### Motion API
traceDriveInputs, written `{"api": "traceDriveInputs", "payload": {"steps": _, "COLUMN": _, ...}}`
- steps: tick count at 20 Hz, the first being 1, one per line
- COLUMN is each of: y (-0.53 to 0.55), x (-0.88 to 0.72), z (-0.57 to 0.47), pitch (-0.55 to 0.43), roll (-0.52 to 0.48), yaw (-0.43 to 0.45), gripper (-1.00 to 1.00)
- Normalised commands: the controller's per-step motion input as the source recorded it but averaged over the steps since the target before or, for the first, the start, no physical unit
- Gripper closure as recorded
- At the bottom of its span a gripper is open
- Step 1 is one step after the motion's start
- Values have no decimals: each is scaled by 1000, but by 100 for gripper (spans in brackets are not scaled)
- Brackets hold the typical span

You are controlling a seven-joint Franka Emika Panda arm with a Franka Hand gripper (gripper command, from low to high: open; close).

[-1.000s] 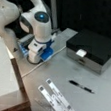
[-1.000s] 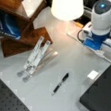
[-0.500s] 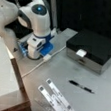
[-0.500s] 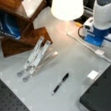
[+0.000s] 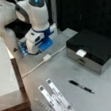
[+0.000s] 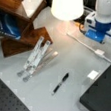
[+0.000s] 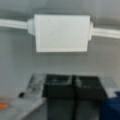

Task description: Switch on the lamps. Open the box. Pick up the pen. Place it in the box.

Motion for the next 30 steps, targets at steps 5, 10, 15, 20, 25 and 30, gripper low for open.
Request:
{"api": "traceDriveInputs", "payload": {"steps": 5, "y": 27, "x": -31, "z": 119, "pitch": -34, "roll": -99, "yaw": -39, "gripper": 100}}
{"api": "traceDriveInputs", "payload": {"steps": 10, "y": -20, "x": 54, "z": 183, "pitch": 54, "roll": -114, "yaw": 8, "gripper": -100}}
{"api": "traceDriveInputs", "payload": {"steps": 15, "y": -34, "x": 157, "z": 270, "pitch": 130, "roll": -116, "yaw": 17, "gripper": -100}}
{"api": "traceDriveInputs", "payload": {"steps": 20, "y": -5, "x": 258, "z": 278, "pitch": 203, "roll": -129, "yaw": 14, "gripper": -100}}
{"api": "traceDriveInputs", "payload": {"steps": 25, "y": 20, "x": 399, "z": 296, "pitch": 257, "roll": -150, "yaw": 13, "gripper": -100}}
{"api": "traceDriveInputs", "payload": {"steps": 30, "y": 45, "x": 606, "z": 347, "pitch": 374, "roll": -199, "yaw": 23, "gripper": -100}}
